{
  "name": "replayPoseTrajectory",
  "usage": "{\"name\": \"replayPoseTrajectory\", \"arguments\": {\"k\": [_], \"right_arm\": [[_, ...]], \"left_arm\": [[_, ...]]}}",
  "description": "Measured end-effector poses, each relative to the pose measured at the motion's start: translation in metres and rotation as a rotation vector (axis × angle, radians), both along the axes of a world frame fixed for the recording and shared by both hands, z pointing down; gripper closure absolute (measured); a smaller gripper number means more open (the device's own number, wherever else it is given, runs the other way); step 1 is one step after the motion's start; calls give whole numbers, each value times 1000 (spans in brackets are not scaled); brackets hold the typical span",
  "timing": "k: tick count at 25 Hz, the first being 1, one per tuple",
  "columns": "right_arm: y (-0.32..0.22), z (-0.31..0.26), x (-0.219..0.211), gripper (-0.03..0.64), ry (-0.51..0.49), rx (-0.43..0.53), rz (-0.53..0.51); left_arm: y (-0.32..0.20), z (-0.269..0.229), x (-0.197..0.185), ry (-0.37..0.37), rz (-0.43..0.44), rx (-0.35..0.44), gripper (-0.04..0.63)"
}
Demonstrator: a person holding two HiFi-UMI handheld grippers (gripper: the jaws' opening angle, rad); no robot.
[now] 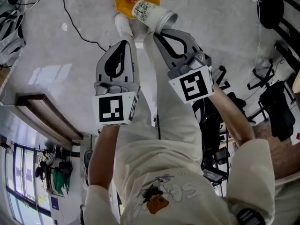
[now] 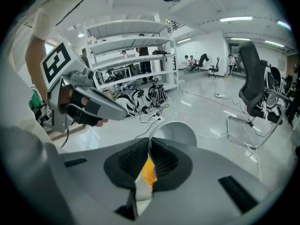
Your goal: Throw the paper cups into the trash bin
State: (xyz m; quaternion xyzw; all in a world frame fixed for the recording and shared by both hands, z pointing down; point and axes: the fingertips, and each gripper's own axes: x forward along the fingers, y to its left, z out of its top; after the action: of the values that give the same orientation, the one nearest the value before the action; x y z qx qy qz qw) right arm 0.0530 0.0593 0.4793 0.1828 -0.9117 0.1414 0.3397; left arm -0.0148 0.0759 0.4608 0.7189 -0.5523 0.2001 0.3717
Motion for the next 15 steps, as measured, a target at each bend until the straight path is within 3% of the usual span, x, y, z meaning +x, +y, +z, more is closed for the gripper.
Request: {"name": "replayPoseTrajectory", "arguments": {"k": [4,15], "right_arm": [[1,30,-11,592,4,-54,23],[-13,110,-22,592,19,-88,61]], "left_arm": [[-1,43,-4,16,-28,-51,591],[-21,133,-4,40,-77,-92,591]]}}
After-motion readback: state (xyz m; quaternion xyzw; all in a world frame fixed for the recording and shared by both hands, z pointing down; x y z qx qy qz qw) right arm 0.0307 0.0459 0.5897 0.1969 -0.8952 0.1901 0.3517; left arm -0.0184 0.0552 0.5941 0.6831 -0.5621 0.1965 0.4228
